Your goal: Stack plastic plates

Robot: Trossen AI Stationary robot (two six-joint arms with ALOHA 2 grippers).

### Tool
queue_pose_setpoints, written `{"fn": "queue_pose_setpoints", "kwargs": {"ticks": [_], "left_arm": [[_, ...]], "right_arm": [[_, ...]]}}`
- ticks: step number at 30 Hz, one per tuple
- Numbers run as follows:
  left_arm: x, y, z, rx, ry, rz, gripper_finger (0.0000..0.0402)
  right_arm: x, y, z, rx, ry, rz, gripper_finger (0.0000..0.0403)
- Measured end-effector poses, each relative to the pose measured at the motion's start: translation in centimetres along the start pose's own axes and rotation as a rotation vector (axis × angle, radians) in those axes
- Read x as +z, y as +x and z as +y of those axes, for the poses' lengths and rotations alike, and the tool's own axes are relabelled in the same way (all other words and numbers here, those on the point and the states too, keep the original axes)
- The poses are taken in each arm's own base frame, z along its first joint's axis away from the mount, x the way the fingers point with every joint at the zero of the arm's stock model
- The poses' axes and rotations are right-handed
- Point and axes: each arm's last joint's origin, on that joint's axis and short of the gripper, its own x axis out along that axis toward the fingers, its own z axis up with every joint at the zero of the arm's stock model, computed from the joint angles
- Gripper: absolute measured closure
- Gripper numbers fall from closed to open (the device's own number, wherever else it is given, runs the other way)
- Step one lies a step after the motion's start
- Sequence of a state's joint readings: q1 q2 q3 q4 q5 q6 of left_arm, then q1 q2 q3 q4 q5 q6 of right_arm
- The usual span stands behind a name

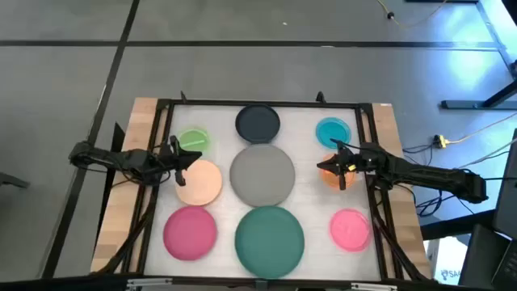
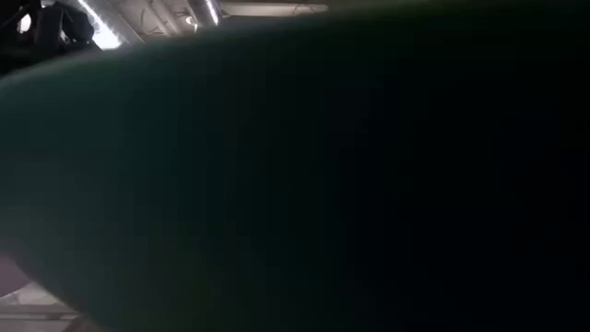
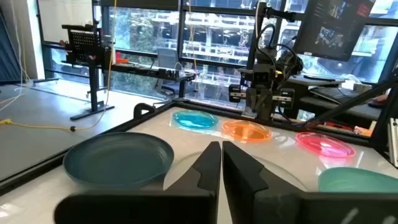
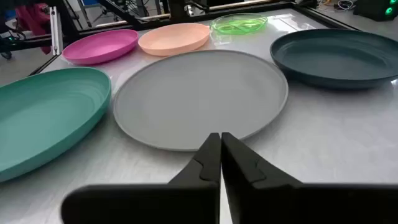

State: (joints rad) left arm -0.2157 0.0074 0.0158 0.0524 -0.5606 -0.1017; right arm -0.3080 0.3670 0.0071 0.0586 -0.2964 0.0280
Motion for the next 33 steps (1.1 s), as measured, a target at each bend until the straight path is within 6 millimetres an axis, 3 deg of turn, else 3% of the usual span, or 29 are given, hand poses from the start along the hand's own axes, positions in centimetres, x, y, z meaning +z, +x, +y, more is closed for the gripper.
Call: {"fn": "queue_pose_setpoints", "kwargs": {"ticks": [33], "left_arm": [[-0.01, 0.00, 0.00, 0.000, 0.000, 0.000, 0.0391]], "right_arm": [[-0.20, 0.35, -0.15, -0.009, 0.008, 0.029, 0.0395]]}}
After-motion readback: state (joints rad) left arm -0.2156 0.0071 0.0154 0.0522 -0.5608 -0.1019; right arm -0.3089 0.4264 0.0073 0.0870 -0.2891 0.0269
